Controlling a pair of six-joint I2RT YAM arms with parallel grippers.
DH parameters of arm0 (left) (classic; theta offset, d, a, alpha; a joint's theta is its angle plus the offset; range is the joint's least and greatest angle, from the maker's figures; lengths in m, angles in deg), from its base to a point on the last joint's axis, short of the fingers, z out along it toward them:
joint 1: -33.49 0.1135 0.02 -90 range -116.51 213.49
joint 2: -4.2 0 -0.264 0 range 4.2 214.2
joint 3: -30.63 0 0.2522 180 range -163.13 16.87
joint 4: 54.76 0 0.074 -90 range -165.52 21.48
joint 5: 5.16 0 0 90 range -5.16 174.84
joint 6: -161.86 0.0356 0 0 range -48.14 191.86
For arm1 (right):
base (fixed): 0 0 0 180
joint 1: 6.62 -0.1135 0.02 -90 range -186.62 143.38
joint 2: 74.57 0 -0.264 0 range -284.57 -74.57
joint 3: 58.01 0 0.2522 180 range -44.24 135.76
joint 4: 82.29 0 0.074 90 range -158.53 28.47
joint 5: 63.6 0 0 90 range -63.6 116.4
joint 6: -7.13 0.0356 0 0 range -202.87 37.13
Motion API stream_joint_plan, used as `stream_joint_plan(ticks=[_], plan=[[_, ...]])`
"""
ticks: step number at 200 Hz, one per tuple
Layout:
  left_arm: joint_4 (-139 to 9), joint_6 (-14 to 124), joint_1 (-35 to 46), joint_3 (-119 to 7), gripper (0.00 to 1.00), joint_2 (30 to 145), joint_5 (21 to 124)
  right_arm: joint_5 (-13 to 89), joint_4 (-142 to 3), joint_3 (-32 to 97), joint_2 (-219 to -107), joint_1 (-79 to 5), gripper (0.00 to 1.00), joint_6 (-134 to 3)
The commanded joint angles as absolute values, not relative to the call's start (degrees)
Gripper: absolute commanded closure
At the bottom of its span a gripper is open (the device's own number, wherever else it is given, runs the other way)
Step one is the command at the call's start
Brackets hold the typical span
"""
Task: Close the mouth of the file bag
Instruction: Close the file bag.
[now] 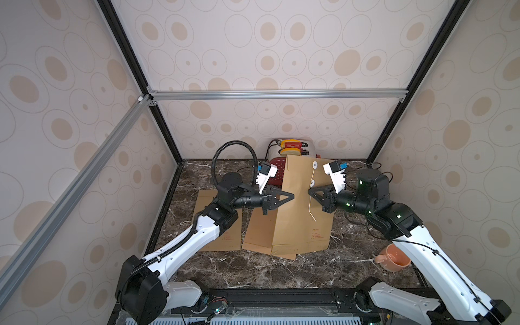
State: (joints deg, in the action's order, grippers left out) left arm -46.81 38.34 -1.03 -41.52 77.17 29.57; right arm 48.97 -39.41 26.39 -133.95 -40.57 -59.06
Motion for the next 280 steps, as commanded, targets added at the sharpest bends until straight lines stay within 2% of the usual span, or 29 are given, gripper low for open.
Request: stream_joint_plan(ticks=[1,64,204,280], plan=[[-42.07,38.17,-1.10,-42.77,1.00,75.57,30.52,50.22,-36.91,25.36,-132.86,-41.04,1.00,-58.88],[-42.09,38.19,-1.14,-42.81,1.00,75.49,30.35,50.49,-36.61,24.15,-132.06,-40.99,0.97,-59.48],[-42.07,38.37,-1.40,-42.90,1.00,75.65,29.91,44.34,-30.40,24.31,-131.05,-41.05,1.00,-63.35],[-42.07,38.44,-1.58,-42.99,1.00,75.83,29.65,47.56,-32.47,23.00,-129.62,-41.01,1.00,-62.29]])
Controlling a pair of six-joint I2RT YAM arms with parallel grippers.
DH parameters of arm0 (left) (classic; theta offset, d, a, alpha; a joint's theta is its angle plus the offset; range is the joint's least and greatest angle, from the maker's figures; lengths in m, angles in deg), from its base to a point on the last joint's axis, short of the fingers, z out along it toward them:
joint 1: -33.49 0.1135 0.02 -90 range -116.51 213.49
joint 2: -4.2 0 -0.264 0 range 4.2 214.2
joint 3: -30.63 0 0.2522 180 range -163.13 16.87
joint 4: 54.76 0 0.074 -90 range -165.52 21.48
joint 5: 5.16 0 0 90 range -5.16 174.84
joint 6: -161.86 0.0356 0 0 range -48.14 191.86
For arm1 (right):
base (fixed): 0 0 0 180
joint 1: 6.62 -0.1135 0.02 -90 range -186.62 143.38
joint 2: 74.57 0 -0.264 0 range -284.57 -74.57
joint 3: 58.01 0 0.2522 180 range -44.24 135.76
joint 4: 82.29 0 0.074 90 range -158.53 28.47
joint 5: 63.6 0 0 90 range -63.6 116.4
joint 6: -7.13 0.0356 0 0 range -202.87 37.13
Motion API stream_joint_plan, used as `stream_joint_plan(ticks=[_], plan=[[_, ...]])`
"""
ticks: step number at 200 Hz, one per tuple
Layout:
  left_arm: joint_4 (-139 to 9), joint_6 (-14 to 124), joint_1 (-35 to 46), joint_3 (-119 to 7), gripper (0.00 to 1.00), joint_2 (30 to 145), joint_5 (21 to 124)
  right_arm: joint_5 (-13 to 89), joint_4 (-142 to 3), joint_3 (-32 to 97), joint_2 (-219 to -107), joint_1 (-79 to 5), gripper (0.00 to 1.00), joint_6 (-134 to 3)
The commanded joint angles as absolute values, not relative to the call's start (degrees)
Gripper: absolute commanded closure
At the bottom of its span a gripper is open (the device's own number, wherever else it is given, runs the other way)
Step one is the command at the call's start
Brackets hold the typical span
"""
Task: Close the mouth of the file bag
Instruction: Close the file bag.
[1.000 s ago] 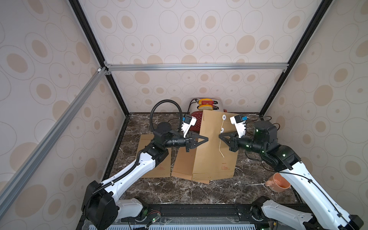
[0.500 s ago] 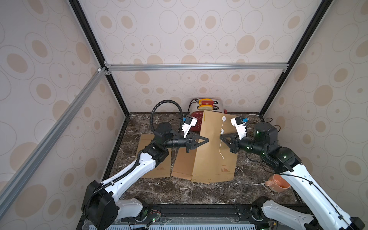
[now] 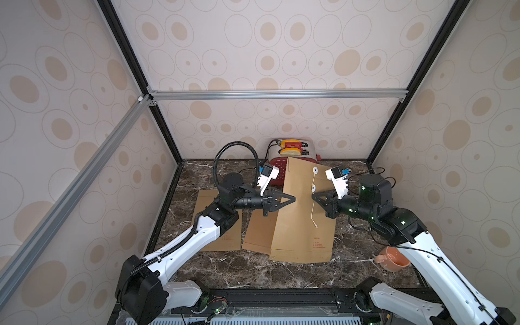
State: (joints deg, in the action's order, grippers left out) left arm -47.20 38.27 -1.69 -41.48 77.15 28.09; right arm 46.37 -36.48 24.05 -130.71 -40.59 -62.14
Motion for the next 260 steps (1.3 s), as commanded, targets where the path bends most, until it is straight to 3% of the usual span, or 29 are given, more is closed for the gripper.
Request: stream_joint_plan(ticks=[1,140,183,260], plan=[[-42.07,38.41,-1.58,-42.99,1.00,75.83,29.65,47.48,-32.40,23.00,-129.60,-41.00,1.00,-62.34],[-42.07,38.65,-2.11,-43.07,1.00,75.57,28.85,32.09,-21.32,30.73,-133.25,-39.91,1.00,-71.46],[-42.07,38.81,-2.31,-43.12,1.00,75.30,28.38,36.96,-21.35,32.05,-134.83,-36.46,1.00,-72.49],[-42.51,39.16,-2.66,-43.25,1.00,75.04,28.06,36.85,-17.69,37.94,-137.28,-33.00,1.00,-77.30]])
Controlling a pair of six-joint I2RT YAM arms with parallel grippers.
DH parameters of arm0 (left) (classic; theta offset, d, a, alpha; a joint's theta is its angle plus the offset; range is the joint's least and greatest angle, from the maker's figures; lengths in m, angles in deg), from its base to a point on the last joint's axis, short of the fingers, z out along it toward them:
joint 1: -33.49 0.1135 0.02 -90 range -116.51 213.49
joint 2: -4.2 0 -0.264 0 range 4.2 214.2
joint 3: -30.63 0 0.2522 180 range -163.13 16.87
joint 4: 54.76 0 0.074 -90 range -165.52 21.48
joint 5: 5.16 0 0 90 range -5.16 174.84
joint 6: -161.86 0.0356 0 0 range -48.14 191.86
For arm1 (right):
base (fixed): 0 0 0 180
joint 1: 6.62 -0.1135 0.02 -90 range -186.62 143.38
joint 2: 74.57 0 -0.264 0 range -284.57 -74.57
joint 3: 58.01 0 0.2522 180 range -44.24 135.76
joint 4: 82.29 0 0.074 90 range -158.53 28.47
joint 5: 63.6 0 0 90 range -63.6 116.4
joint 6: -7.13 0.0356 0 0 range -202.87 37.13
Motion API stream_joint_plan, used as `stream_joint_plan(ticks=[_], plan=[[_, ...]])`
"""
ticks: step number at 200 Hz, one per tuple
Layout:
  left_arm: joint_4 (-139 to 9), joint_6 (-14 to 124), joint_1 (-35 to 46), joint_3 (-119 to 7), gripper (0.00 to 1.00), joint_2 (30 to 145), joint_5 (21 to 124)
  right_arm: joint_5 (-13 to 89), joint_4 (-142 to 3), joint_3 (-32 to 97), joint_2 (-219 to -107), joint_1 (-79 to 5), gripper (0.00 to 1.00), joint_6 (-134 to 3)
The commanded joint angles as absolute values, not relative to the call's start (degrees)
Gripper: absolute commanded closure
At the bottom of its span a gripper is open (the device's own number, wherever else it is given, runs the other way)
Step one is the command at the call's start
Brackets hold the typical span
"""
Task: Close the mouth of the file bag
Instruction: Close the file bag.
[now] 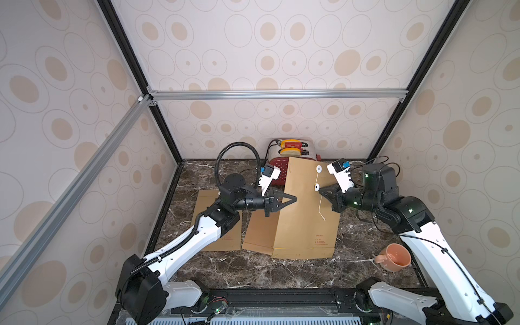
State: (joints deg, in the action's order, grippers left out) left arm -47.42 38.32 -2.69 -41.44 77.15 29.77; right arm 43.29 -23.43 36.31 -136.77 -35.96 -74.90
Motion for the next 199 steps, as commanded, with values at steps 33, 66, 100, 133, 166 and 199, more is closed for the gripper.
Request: stream_joint_plan(ticks=[33,66,100,133,166,199], plan=[[-42.51,39.18,-2.69,-43.25,1.00,75.05,27.97,37.96,-16.61,40.40,-138.56,-32.22,1.00,-78.69],[-42.76,39.24,-2.73,-43.42,1.00,75.21,27.81,37.59,-17.38,42.49,-139.21,-32.05,1.00,-79.13],[-43.39,39.43,-2.83,-43.67,1.00,75.48,27.58,37.15,-16.32,46.00,-140.75,-31.73,1.00,-80.07],[-45.06,40.54,-2.95,-44.03,1.00,75.47,27.75,38.88,-14.29,49.65,-142.46,-31.69,1.00,-81.22],[-46.70,41.70,-3.00,-44.39,1.00,75.27,28.18,40.89,-11.19,52.89,-142.78,-31.69,1.00,-82.14],[-47.25,41.89,-3.01,-44.56,1.00,75.66,28.08,42.14,-9.19,55.75,-143.47,-31.72,1.00,-82.62]])
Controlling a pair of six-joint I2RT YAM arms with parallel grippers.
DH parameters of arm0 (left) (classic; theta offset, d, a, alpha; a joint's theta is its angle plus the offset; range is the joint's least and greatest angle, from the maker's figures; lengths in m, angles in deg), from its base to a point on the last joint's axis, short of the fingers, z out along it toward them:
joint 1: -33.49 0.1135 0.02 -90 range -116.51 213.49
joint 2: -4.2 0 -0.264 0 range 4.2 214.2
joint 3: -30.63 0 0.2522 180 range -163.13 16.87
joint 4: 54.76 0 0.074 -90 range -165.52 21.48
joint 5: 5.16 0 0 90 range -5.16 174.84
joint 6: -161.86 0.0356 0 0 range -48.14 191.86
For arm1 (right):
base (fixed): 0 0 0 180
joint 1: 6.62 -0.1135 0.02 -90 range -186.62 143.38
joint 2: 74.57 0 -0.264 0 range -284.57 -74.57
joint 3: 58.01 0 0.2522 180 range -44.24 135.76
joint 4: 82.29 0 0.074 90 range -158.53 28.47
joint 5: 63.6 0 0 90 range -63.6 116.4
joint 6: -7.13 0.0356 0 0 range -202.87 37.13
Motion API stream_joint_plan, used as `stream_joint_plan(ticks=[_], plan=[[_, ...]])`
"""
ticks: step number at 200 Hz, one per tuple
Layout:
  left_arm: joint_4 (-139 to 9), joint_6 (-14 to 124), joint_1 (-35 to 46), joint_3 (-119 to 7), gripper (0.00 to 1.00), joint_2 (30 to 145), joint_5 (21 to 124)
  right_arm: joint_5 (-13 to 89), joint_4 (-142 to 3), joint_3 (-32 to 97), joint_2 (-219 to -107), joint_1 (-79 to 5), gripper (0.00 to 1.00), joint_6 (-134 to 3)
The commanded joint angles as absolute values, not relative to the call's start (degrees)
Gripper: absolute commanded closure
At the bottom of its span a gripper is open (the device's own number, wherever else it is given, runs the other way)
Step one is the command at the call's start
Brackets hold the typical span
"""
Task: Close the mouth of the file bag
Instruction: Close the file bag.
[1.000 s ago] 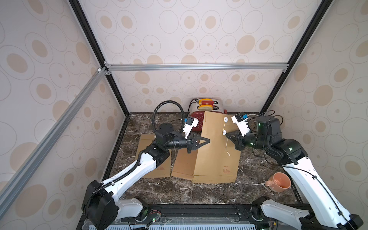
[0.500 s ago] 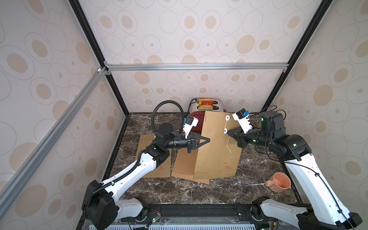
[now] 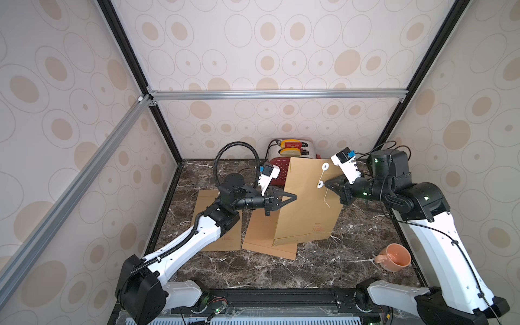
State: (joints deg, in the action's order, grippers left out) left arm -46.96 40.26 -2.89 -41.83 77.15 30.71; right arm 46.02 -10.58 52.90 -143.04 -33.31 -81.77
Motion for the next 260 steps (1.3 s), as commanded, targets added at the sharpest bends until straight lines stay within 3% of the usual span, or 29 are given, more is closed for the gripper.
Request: stream_joint_plan(ticks=[1,122,154,192,260], plan=[[-47.25,41.89,-3.00,-44.56,1.00,75.66,28.07,42.14,-9.20,55.81,-143.56,-31.74,1.00,-82.61],[-49.95,44.15,-3.35,-44.91,1.00,75.02,29.12,51.01,-9.99,60.13,-146.77,-31.68,1.00,-76.61],[-55.09,48.55,-3.40,-45.74,1.00,73.68,31.03,47.72,-21.22,45.88,-136.43,-31.72,1.00,-81.31],[-59.55,51.37,-3.34,-46.99,1.00,74.07,32.05,48.51,-39.38,24.99,-121.33,-31.72,0.70,-88.76],[-61.19,53.09,-3.49,-47.21,1.00,73.68,32.98,50.47,-47.39,12.07,-115.32,-31.67,0.60,-101.41]])
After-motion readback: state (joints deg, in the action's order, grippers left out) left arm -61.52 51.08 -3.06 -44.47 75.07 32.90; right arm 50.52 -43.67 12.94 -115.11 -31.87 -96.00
